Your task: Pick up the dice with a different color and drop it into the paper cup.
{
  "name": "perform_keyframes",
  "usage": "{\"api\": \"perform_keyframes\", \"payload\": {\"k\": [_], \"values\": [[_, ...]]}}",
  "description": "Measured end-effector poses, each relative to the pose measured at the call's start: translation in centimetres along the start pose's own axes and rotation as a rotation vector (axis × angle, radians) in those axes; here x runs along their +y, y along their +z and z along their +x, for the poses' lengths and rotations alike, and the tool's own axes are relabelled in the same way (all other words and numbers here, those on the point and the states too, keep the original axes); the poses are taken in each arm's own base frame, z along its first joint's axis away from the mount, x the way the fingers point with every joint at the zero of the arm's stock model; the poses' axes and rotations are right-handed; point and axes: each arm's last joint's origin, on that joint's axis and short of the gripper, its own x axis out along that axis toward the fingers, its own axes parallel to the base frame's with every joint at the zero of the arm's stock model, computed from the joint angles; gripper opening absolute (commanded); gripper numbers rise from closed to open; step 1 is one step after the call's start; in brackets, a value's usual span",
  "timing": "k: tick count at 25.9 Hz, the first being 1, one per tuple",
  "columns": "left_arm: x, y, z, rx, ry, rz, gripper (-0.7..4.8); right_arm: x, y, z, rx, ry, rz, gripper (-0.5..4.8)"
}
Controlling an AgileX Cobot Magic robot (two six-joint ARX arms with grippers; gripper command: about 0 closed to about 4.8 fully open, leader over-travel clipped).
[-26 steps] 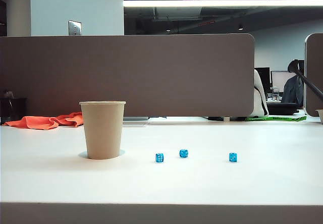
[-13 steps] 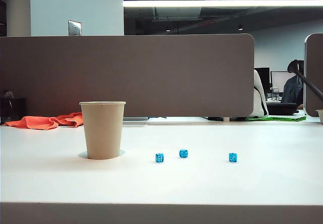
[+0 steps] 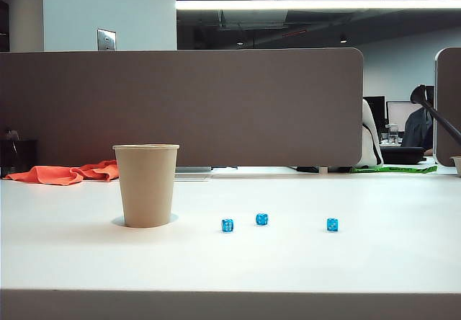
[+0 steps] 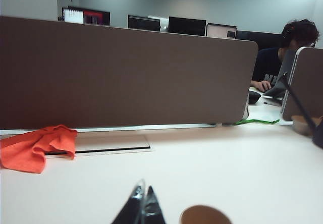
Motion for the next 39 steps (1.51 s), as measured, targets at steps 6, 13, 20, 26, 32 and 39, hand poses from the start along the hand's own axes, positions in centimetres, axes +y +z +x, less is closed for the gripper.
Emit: {"api": "perform_keyframes", "payload": {"k": [6, 13, 20, 26, 32, 39], "values": [[0.1, -3.8, 0.9, 0.058, -0.044, 0.027, -0.06, 0.0, 0.0, 0.0, -0.005, 0.001, 0.004, -0.02], [0.1, -6.8, 1.2, 0.148, -0.084, 0.018, -0.06, 0.0, 0.0, 0.0, -0.005, 0.001, 0.019, -0.02], [0.1, -7.4, 1.2, 0.159, -0.085, 0.047, -0.06, 0.0, 0.0, 0.0, -0.005, 0.001, 0.023, -0.02], [0.5, -8.8, 1.3, 0.192, -0.002, 0.111, -0.06, 0.0, 0.1, 0.0, -0.006, 0.001, 0.024, -0.02], [0.6, -9.7, 1.2, 0.225, 0.017, 0.133, -0.06, 0.0, 0.1, 0.0, -0.013, 0.001, 0.023, -0.02], [0.9, -9.6, 1.2, 0.222, 0.137, 0.168, -0.06, 0.0, 0.2, 0.0, -0.019, 0.001, 0.022, -0.02]]}}
